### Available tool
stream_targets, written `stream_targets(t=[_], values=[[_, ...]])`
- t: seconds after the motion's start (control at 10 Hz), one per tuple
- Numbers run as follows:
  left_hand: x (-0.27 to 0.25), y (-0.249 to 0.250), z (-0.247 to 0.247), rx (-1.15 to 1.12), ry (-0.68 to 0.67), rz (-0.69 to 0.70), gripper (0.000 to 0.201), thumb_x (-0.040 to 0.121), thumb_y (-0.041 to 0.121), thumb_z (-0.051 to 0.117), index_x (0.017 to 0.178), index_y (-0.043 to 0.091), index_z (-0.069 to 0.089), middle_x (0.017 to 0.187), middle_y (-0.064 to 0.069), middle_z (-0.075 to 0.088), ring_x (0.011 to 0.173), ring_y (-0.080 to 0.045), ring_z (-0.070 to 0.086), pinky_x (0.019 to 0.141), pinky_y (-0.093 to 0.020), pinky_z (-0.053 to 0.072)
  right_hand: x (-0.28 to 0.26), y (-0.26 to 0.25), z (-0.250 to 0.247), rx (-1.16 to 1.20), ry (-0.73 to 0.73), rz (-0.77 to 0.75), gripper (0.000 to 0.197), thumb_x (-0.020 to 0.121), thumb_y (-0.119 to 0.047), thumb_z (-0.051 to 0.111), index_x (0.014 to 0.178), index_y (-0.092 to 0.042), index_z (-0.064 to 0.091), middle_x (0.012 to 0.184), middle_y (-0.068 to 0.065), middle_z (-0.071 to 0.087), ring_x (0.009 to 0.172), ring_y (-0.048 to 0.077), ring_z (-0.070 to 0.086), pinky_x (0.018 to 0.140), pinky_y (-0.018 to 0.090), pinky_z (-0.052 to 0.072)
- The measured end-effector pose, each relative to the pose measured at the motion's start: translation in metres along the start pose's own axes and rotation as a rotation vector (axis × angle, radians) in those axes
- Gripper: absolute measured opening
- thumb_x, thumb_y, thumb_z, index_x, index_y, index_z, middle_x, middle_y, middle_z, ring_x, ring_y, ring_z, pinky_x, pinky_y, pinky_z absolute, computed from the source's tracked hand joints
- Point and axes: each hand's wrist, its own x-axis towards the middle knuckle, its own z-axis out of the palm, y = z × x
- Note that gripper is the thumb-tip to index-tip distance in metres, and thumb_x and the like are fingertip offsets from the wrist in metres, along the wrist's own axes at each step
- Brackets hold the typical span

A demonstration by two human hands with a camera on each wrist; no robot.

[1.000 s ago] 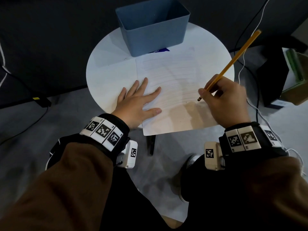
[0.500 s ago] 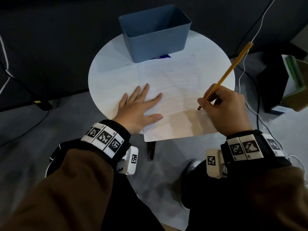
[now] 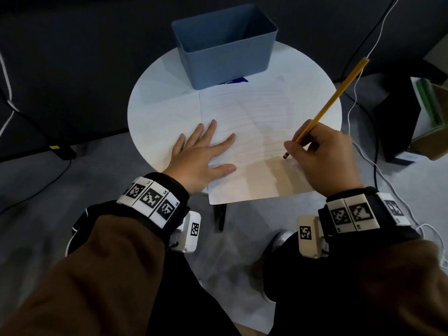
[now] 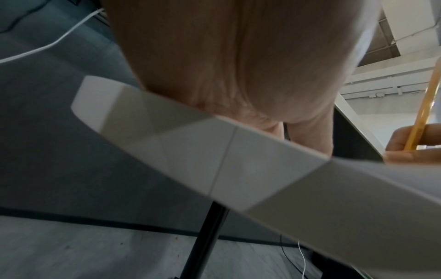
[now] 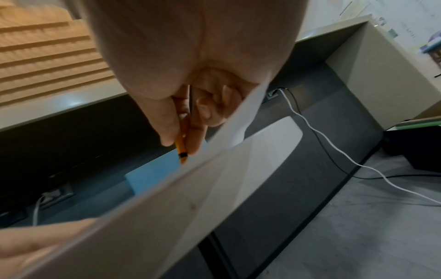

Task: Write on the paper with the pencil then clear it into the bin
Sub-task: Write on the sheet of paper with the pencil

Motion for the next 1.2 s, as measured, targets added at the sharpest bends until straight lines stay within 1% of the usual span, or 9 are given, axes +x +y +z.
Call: stream_targets(t=[0.2, 0.3, 0.4, 0.5, 0.6, 0.7, 0.8, 0.9, 1.2], values=[[0.0, 0.0, 0.0, -0.009, -0.003, 0.001, 0.065, 0.093, 0.069, 0.04, 0.15, 0.06, 0.008, 0.163, 0.016, -0.02, 0.149, -0.006, -0.022, 0.121, -0.041, -0.014, -0.008, -0.013, 0.016, 0.021, -0.122, -0.07, 0.014, 0.092, -0.024, 0.073, 0.083, -0.021, 0.064, 0.071, -0.015, 0.067, 0.056, 0.012, 0.059, 0.055, 0.015, 0.045], [0.0, 0.0, 0.0, -0.005, -0.003, -0.001, 0.065, 0.094, 0.068, 0.04, 0.15, 0.06, 0.007, 0.163, 0.016, -0.02, 0.149, -0.007, -0.022, 0.121, -0.041, -0.014, -0.004, -0.005, 0.01, -0.018, -0.097, -0.047, 0.012, 0.094, -0.023, 0.071, 0.086, -0.021, 0.063, 0.073, -0.016, 0.066, 0.061, 0.001, 0.06, 0.059, 0.012, 0.044], [0.0, 0.0, 0.0, 0.0, 0.0, 0.0, 0.065, 0.094, 0.068, 0.04, 0.15, 0.06, 0.007, 0.163, 0.015, -0.02, 0.149, -0.007, -0.022, 0.121, -0.042, -0.014, 0.001, 0.006, -0.002, -0.035, 0.005, 0.006, 0.013, 0.092, -0.023, 0.073, 0.084, -0.022, 0.062, 0.073, -0.017, 0.066, 0.061, 0.002, 0.061, 0.066, 0.03, 0.053], [0.0, -0.001, 0.0, 0.0, -0.003, 0.001, 0.065, 0.094, 0.068, 0.04, 0.15, 0.06, 0.007, 0.163, 0.016, -0.02, 0.149, -0.007, -0.022, 0.121, -0.042, -0.014, 0.0, 0.003, -0.004, -0.016, 0.03, 0.013, 0.013, 0.091, -0.024, 0.074, 0.085, -0.022, 0.063, 0.075, -0.017, 0.066, 0.062, 0.004, 0.061, 0.063, 0.024, 0.05], [0.0, 0.0, 0.0, -0.01, -0.001, 0.001, 0.065, 0.094, 0.068, 0.04, 0.15, 0.061, 0.008, 0.163, 0.016, -0.02, 0.149, -0.006, -0.022, 0.121, -0.041, -0.014, -0.005, -0.006, 0.003, 0.041, -0.063, -0.015, 0.014, 0.091, -0.02, 0.075, 0.083, -0.019, 0.064, 0.073, -0.014, 0.067, 0.057, 0.002, 0.06, 0.057, 0.012, 0.043], [0.0, 0.0, 0.001, -0.023, 0.001, 0.001, 0.064, 0.094, 0.067, 0.041, 0.149, 0.061, 0.009, 0.163, 0.017, -0.019, 0.149, -0.005, -0.022, 0.12, -0.04, -0.015, -0.005, -0.003, 0.005, -0.009, -0.086, -0.004, 0.013, 0.092, -0.021, 0.073, 0.083, -0.019, 0.064, 0.07, -0.017, 0.065, 0.059, 0.0, 0.06, 0.058, 0.013, 0.044], [0.0, -0.001, 0.001, -0.012, -0.002, 0.002, 0.064, 0.094, 0.068, 0.04, 0.149, 0.062, 0.007, 0.163, 0.017, -0.02, 0.149, -0.006, -0.022, 0.121, -0.041, -0.015, 0.0, 0.008, -0.005, -0.071, 0.026, 0.032, 0.013, 0.092, -0.023, 0.072, 0.084, -0.021, 0.063, 0.069, -0.019, 0.062, 0.064, -0.002, 0.06, 0.063, 0.019, 0.046], [0.0, -0.001, 0.0, -0.007, -0.005, -0.002, 0.065, 0.094, 0.068, 0.04, 0.149, 0.061, 0.007, 0.163, 0.016, -0.02, 0.149, -0.006, -0.022, 0.121, -0.041, -0.015, 0.003, 0.011, -0.01, -0.096, 0.09, 0.066, 0.013, 0.092, -0.026, 0.072, 0.085, -0.024, 0.062, 0.072, -0.02, 0.063, 0.067, -0.005, 0.06, 0.06, 0.009, 0.039], [0.0, -0.001, 0.001, 0.001, -0.006, 0.0, 0.065, 0.094, 0.069, 0.039, 0.149, 0.061, 0.006, 0.163, 0.016, -0.021, 0.149, -0.007, -0.022, 0.121, -0.041, -0.015, 0.001, 0.009, -0.006, -0.069, 0.065, 0.051, 0.013, 0.091, -0.025, 0.074, 0.085, -0.021, 0.064, 0.075, -0.018, 0.064, 0.072, -0.004, 0.061, 0.065, 0.018, 0.049]])
